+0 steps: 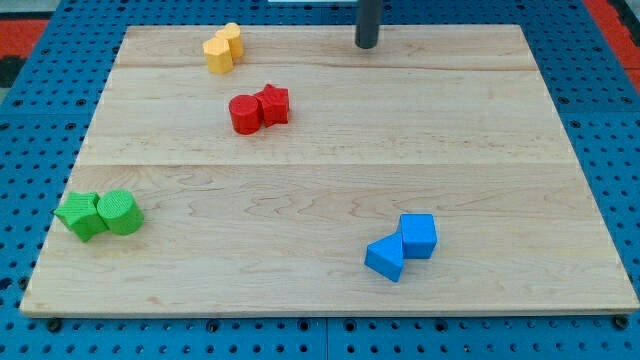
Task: Separate the yellow blocks
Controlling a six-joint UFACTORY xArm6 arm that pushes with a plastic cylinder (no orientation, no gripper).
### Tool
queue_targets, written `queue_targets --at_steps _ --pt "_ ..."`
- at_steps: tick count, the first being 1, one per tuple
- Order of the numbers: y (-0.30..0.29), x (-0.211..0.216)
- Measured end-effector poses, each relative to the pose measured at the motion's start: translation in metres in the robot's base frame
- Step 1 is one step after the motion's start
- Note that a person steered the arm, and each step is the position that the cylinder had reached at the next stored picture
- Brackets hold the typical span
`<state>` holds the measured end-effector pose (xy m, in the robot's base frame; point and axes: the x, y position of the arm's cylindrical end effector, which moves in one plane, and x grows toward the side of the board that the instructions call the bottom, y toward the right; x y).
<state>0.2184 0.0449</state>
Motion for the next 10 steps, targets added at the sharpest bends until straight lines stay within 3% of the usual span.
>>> queue_targets --at_steps 1,3,4,6,7,8,9,10 --pt "-0.057 -0.021" --pt "-0.130 0.007" --pt "-0.173 0.000" --pt "-0.212 -0.021" --pt "-0.238 0.009" --pt "-0.233 0.033" --pt "-0.183 0.038" --pt "-0.089 0.029"
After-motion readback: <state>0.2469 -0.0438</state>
